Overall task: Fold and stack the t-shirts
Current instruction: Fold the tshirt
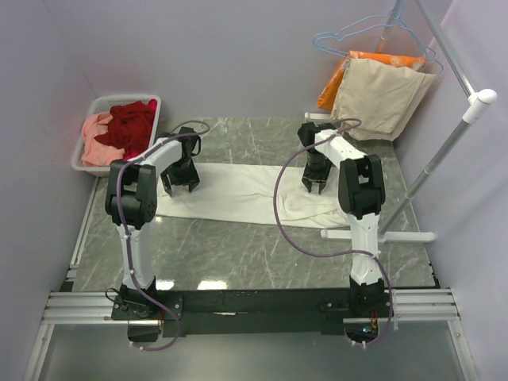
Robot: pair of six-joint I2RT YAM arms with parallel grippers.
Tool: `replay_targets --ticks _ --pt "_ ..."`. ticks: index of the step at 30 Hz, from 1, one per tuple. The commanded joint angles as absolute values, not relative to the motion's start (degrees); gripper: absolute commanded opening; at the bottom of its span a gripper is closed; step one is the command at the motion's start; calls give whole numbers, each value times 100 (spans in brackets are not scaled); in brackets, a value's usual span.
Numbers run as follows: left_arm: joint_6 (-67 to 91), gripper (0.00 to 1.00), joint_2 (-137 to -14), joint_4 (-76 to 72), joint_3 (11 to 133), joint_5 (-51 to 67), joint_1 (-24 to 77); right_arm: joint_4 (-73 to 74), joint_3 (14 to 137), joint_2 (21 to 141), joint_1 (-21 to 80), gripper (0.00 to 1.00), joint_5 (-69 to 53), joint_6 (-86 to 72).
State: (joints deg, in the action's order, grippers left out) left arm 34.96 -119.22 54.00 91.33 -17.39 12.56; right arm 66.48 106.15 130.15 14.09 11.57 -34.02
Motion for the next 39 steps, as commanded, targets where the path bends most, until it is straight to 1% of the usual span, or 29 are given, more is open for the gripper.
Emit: replay_targets --ticks 1,9,11,16,20,24,27,31,35,39 --pt "3621 73 -12059 5941 9229 -2030 1257 7022 11161 13403 1292 45 1257 -3349" --pt "3630 74 -11751 6179 8746 -1925 1266 7417 12531 14202 1187 44 1230 -3199" --pt "3656 74 -11655 6249 8570 -1977 1292 7462 12717 14352 1151 44 1187 -3182" --pt "3630 74 -11426 6372 8245 -1987 1458 7260 13104 14519 1081 44 985 -3050" --pt "3455 73 -11268 6565 8042 -1899 1801 6813 13411 14607 1063 44 389 -2909" --pt "3401 73 -11005 6679 7779 -1434 2118 6400 13500 14616 1046 45 19 -2892" --pt "3375 74 -10697 6680 7568 -837 2285 6057 13483 14573 1002 45 -332 -2883" --pt "3314 73 -10328 6662 7611 -633 2426 5591 13438 14441 941 45 -544 -2909" --pt "3164 73 -10011 6504 7909 -772 2601 5143 13360 14107 879 45 -572 -2874" --pt "3041 73 -9879 6302 8786 -1116 2654 4659 13149 13528 818 44 -378 -2918"
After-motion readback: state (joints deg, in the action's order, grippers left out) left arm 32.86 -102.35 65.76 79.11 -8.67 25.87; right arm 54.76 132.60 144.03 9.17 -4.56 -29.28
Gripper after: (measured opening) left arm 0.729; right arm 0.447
